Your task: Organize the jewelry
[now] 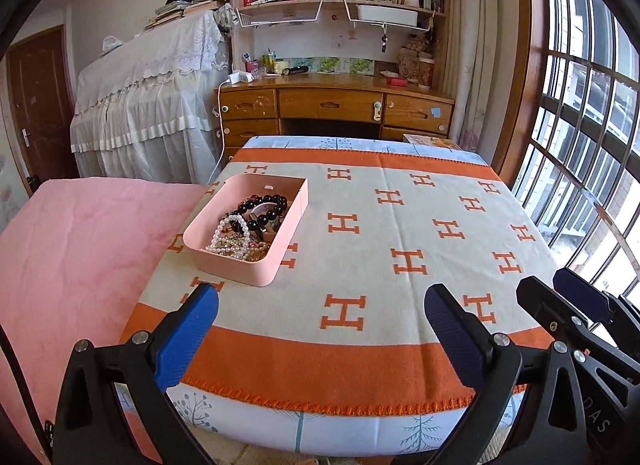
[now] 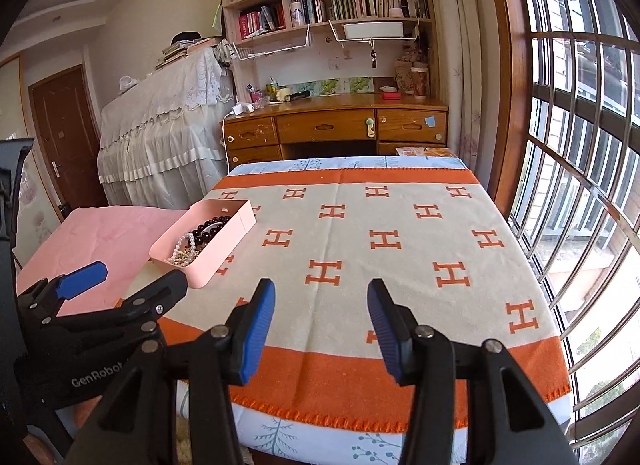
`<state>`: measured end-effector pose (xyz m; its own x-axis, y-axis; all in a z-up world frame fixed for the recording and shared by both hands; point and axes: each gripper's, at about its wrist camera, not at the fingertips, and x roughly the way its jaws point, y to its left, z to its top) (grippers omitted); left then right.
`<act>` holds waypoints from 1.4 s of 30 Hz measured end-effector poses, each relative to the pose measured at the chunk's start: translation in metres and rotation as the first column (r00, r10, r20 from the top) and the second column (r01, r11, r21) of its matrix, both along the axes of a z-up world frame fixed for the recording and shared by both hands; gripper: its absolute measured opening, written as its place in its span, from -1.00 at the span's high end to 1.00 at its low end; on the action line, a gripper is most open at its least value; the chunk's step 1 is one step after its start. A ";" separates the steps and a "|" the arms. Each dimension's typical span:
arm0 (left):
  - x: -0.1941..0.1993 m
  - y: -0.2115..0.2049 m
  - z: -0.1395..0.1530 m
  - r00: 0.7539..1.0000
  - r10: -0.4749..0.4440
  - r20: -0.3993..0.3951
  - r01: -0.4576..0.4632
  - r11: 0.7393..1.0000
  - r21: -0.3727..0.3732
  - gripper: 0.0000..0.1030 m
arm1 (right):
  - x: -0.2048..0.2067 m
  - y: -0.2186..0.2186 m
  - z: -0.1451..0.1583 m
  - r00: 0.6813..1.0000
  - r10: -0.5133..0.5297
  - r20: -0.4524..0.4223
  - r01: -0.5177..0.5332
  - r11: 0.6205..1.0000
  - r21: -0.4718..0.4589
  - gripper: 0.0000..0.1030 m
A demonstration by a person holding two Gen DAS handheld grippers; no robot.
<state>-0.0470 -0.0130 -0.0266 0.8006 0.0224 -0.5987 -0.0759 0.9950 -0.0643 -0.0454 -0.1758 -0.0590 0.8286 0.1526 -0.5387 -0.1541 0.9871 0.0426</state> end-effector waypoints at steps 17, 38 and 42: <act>0.007 -0.004 -0.007 1.000 -0.002 -0.031 0.002 1.000 0.010 -0.98 | 0.010 -0.007 -0.010 0.999 0.003 -0.045 -0.001 0.999 0.032 0.05; 0.010 -0.005 -0.011 0.999 0.000 -0.037 0.000 1.000 0.018 -0.98 | 0.013 -0.009 -0.011 0.999 0.004 -0.051 -0.002 0.999 0.039 0.05; 0.010 -0.006 -0.011 0.999 -0.001 -0.039 0.001 1.000 0.017 -0.98 | 0.014 -0.009 -0.011 0.999 0.003 -0.053 -0.001 0.999 0.039 0.05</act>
<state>-0.0368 -0.0185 -0.0374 0.7766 0.0319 -0.6292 -0.0772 0.9960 -0.0449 -0.0318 -0.1850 -0.0699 0.7988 0.1763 -0.5752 -0.1530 0.9842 0.0892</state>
